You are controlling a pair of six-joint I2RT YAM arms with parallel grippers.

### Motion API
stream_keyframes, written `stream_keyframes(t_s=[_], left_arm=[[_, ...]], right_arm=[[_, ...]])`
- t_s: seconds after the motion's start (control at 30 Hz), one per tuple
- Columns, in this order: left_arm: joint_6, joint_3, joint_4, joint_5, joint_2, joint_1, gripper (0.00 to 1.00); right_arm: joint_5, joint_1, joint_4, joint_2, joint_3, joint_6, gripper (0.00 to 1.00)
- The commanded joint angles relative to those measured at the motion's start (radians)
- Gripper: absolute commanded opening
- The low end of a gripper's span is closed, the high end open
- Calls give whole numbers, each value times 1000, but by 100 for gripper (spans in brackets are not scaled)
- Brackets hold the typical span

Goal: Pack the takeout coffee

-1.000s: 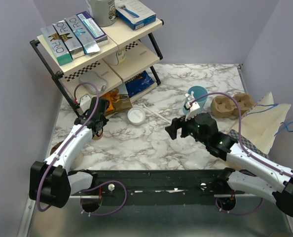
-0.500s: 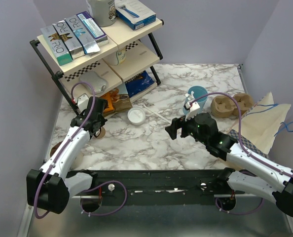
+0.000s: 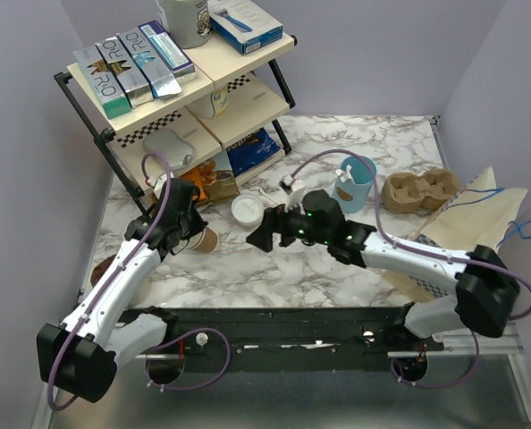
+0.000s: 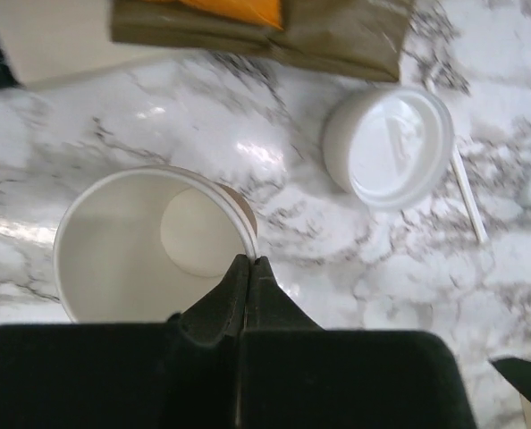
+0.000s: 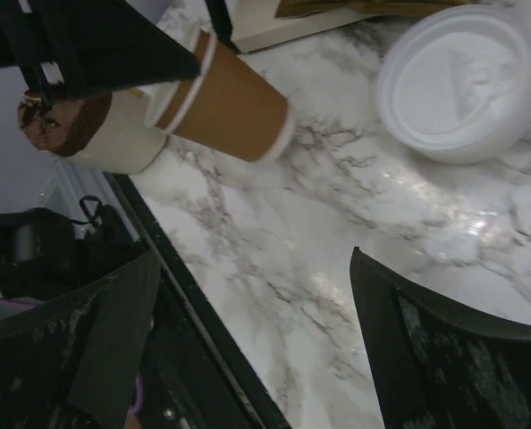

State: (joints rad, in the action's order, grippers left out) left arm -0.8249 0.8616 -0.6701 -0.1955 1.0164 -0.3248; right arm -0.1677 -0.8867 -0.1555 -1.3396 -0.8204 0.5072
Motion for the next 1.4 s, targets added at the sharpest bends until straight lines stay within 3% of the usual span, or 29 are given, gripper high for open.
stream_keyframes(t_s=[0.0, 0.1, 0.27, 0.6, 0.97, 1.37], left_arm=[[-86, -18, 11, 50, 4, -140, 0], [-172, -30, 21, 24, 2, -206, 0], [-255, -42, 38, -4, -13, -249, 0], [-276, -29, 40, -16, -10, -296, 0], [-284, -9, 52, -28, 11, -353, 0], [-171, 125, -81, -58, 73, -390, 0]], right_arm=[[34, -38, 112, -163, -163, 247, 93], [13, -60, 21, -199, -139, 327, 90], [106, -118, 43, -228, -154, 344, 86], [149, -132, 31, -289, -163, 375, 80], [215, -135, 71, -336, -195, 387, 77], [307, -135, 255, -374, -221, 441, 68]])
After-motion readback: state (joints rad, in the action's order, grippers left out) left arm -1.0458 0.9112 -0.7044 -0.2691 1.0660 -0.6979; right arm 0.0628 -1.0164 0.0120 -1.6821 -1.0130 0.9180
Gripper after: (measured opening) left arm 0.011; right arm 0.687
